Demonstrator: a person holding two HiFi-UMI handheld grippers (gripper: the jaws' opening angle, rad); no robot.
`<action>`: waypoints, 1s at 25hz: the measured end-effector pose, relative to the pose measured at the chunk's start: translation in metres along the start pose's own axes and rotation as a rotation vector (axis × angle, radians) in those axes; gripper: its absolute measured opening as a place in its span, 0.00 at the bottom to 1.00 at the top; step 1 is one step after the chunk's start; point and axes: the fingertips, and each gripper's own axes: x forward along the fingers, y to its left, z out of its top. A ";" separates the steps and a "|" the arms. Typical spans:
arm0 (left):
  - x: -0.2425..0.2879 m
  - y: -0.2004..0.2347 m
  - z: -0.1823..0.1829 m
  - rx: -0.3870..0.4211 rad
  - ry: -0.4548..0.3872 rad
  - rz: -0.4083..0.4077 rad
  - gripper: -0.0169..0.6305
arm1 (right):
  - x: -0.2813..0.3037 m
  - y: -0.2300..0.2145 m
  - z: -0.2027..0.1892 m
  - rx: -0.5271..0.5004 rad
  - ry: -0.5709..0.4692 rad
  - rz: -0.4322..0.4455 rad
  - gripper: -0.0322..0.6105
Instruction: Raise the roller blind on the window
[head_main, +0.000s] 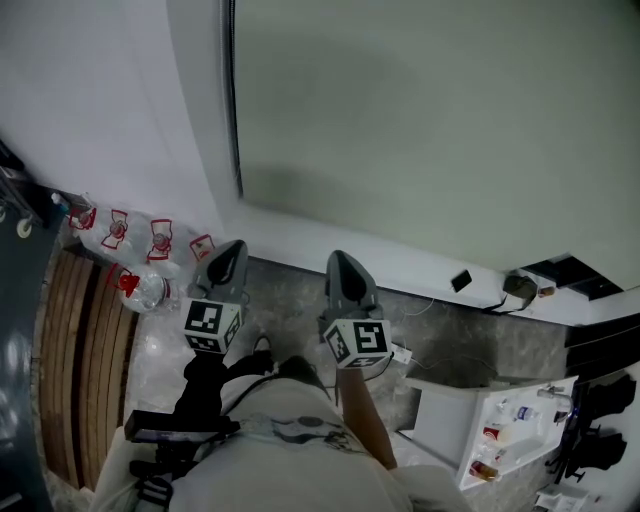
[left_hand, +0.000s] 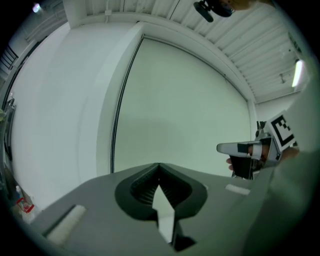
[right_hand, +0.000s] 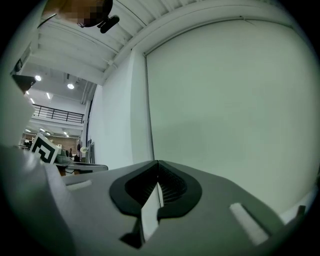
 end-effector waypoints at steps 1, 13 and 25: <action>0.003 0.003 -0.001 -0.004 0.006 0.002 0.02 | 0.006 0.000 -0.001 0.004 0.004 0.005 0.05; 0.069 0.037 0.011 -0.025 -0.014 0.137 0.02 | 0.107 -0.020 0.004 0.010 0.018 0.211 0.05; 0.124 0.071 0.030 -0.049 -0.035 0.200 0.02 | 0.231 0.020 0.055 -0.081 -0.028 0.575 0.05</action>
